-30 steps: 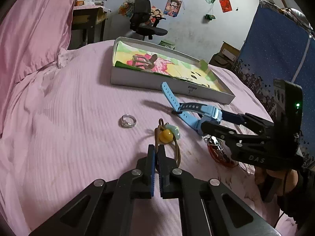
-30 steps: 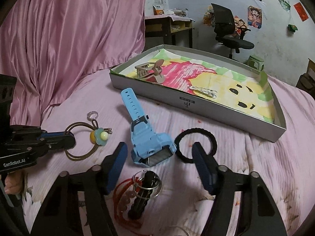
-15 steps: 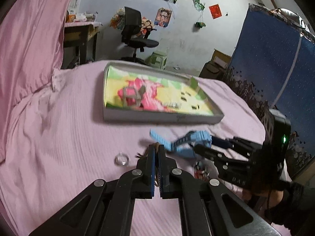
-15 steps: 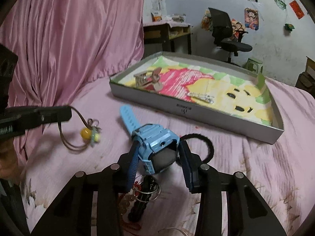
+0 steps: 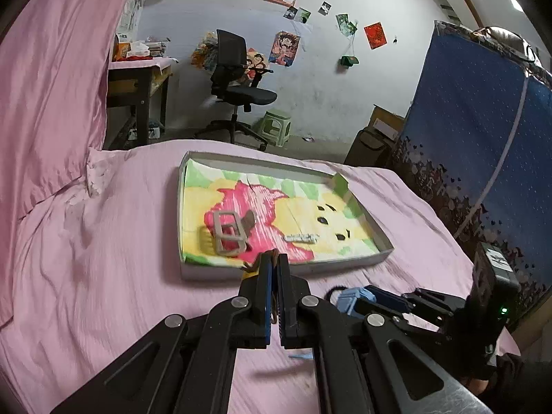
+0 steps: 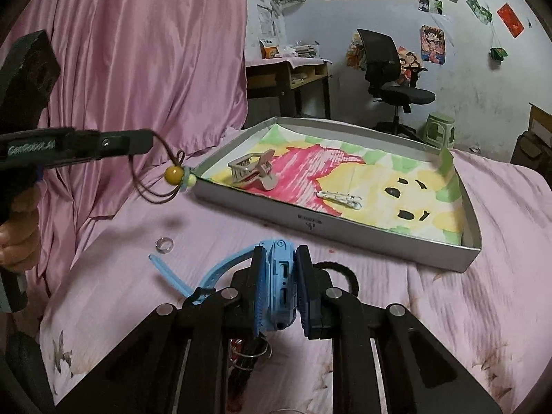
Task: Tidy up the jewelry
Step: 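Carry the hair tie and smartwatch into the tray and open both tools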
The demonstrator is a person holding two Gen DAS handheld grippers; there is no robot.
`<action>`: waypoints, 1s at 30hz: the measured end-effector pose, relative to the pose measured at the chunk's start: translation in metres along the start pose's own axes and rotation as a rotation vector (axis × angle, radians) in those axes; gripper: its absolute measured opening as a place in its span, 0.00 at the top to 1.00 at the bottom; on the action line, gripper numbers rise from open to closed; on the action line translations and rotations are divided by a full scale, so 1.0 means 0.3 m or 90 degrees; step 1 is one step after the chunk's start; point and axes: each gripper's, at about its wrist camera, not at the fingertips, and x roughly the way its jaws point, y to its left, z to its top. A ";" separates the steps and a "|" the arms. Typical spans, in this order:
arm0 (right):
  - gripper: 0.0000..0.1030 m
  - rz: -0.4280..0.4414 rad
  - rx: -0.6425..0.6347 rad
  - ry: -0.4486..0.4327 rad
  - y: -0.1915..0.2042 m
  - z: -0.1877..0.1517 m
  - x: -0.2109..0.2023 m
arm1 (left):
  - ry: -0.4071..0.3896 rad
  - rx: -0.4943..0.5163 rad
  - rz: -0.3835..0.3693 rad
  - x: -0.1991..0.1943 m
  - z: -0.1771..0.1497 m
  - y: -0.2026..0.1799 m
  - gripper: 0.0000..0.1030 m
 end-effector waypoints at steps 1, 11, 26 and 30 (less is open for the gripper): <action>0.85 0.000 0.005 -0.002 -0.008 0.007 -0.003 | 0.000 -0.003 -0.001 0.010 0.013 0.003 0.97; 0.85 -0.086 0.060 -0.044 -0.130 0.180 0.022 | -0.023 -0.028 -0.012 0.128 0.114 -0.002 0.97; 0.85 -0.193 0.150 -0.010 -0.279 0.190 0.215 | 0.033 -0.042 -0.019 0.349 0.054 0.000 0.97; 0.85 -0.185 0.147 0.012 -0.274 0.162 0.249 | 0.044 -0.050 -0.001 0.361 0.040 0.022 0.97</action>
